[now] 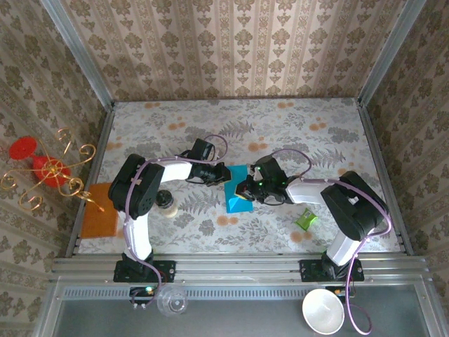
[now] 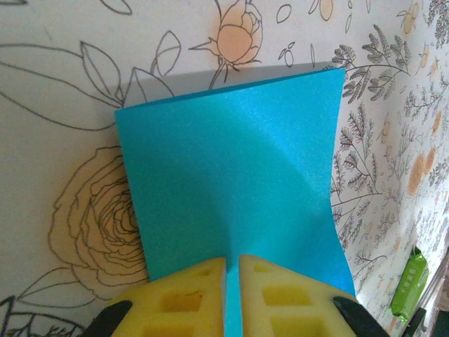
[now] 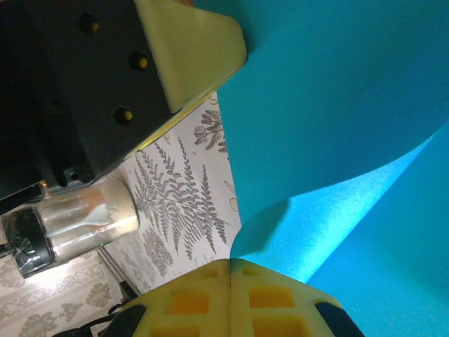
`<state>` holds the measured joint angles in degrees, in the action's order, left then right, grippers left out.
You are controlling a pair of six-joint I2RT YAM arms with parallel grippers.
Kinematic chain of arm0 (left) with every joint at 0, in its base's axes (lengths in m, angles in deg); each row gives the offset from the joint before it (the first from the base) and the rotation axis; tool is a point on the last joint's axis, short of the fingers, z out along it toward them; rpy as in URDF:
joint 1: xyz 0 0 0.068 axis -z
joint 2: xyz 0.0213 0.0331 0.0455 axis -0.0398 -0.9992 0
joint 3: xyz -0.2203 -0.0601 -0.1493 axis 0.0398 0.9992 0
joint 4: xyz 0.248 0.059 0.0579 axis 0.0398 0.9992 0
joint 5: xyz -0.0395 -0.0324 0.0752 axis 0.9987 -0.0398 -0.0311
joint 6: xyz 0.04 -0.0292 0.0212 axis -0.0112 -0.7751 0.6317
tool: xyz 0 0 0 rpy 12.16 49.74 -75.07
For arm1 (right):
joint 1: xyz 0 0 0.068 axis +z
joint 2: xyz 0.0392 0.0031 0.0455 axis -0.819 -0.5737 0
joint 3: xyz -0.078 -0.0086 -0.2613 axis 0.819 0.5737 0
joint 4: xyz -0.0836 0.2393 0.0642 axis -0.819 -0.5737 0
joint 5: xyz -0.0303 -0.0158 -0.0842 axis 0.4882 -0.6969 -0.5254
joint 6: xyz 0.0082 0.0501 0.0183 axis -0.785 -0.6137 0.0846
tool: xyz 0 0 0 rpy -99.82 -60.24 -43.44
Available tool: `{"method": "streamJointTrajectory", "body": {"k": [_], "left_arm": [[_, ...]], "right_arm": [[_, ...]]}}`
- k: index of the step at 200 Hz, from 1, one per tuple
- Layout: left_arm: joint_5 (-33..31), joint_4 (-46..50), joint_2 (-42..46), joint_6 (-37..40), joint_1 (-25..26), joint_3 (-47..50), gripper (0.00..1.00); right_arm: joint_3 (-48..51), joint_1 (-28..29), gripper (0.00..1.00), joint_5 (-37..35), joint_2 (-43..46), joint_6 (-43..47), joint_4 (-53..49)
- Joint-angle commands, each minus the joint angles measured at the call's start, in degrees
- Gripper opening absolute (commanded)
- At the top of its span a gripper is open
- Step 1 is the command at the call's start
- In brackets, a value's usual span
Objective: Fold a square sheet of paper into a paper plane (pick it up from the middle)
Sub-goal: Fold the triangle a second time at the center of the table.
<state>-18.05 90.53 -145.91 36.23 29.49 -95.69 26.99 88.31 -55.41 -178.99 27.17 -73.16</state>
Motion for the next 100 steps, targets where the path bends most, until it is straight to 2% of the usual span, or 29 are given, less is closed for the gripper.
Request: {"method": "streamJointTrajectory", "body": {"k": [1, 34, 100], "left_arm": [[0.6, 2.9, 0.5, 0.5, -0.3, 0.7, 0.17], [0.2, 5.5, 3.2, 2.6, -1.9, -2.3, 0.19], [-0.7, 6.1, -1.5, 2.4, -1.9, -3.0, 0.15]], "right_arm": [[-1.3, 0.5, 0.04, -1.7, -1.5, -1.0, -0.3], [-1.7, 0.8, 0.04, -2.7, -2.2, -0.7, -1.8], [-1.9, 0.9, 0.04, -2.3, -3.0, -0.8, -0.8]]}}
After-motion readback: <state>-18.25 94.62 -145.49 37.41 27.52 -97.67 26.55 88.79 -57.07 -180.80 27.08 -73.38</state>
